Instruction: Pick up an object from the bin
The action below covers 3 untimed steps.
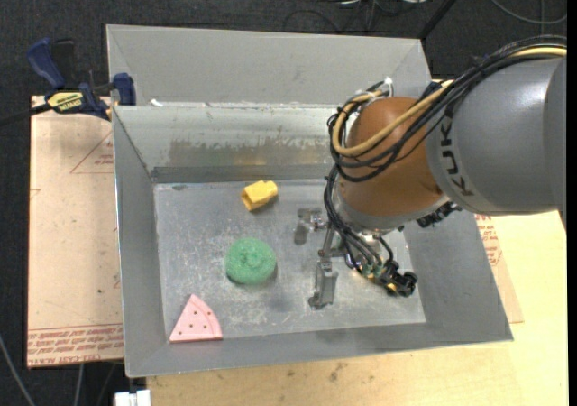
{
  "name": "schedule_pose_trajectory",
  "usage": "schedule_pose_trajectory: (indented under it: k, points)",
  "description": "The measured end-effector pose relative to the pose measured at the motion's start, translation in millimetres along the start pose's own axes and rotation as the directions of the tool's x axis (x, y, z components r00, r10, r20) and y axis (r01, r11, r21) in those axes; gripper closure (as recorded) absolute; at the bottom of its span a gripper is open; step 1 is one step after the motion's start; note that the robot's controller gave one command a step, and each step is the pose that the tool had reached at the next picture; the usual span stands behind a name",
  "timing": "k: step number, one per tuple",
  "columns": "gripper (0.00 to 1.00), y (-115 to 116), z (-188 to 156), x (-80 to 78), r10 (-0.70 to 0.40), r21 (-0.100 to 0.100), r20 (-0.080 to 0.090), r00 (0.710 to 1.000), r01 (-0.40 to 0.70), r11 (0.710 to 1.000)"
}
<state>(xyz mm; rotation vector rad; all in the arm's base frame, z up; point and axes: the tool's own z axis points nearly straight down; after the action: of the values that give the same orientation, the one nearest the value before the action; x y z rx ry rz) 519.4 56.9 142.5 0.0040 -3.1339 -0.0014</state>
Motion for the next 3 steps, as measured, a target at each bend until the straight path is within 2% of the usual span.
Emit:
schedule_pose_trajectory:
  k: [1,2,3]
  points:
    - [0.00,-0.2,-4.5,-1.8,0.002,-0.001,0.008,1.000,-0.002,1.000]
    - [0.00,22.0,21.8,-17.4,-0.066,0.002,0.017,0.998,0.066,0.998]
    - [0.00,48.9,54.0,-3.6,-0.069,0.000,0.007,0.998,0.069,0.998]
